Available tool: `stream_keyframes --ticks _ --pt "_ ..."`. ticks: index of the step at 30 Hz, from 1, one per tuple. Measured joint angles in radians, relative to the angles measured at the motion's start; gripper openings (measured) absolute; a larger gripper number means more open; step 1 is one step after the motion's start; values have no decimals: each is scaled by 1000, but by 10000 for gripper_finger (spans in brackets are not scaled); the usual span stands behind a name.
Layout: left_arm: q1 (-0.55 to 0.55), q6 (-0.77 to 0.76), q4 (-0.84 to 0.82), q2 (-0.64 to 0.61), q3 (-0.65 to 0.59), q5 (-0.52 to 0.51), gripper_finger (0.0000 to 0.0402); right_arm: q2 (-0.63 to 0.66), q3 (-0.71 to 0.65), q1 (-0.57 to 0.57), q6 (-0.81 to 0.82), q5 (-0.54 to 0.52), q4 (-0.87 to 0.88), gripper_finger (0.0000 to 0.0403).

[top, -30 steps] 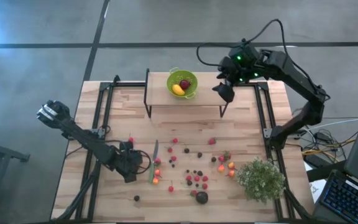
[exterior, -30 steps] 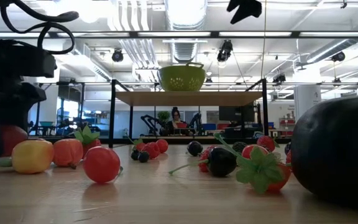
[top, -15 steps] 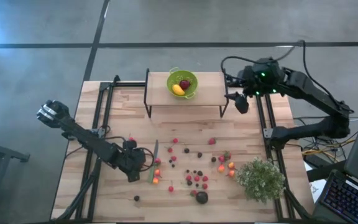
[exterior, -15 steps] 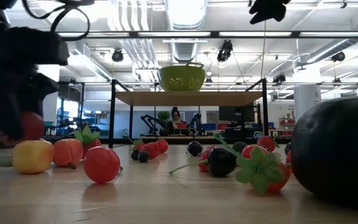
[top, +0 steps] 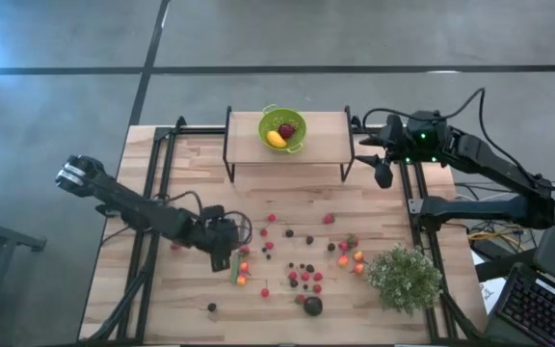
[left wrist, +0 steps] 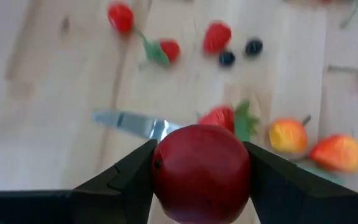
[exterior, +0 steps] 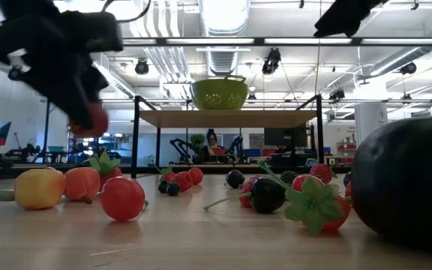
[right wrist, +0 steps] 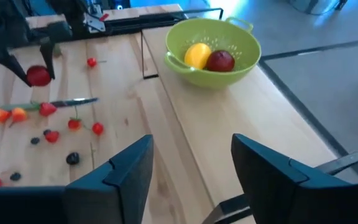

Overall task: Pick & Place Fruit
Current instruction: Put the pomegranate into the green colander on the shelf

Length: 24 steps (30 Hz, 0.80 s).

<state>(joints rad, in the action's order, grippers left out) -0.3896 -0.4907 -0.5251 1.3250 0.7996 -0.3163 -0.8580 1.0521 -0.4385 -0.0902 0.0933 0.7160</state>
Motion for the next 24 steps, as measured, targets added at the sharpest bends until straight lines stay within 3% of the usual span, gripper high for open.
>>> stream_keyframes --ticks 5,12,24 --pt "79 96 1 -34 52 -8 220 20 -63 0 -40 -1 5 201" --pt "196 228 36 -106 125 -135 220 68 -128 0 -65 -1 -56 189" --pt "410 461 457 -191 133 -187 220 190 -219 0 -77 -16 -222 163"
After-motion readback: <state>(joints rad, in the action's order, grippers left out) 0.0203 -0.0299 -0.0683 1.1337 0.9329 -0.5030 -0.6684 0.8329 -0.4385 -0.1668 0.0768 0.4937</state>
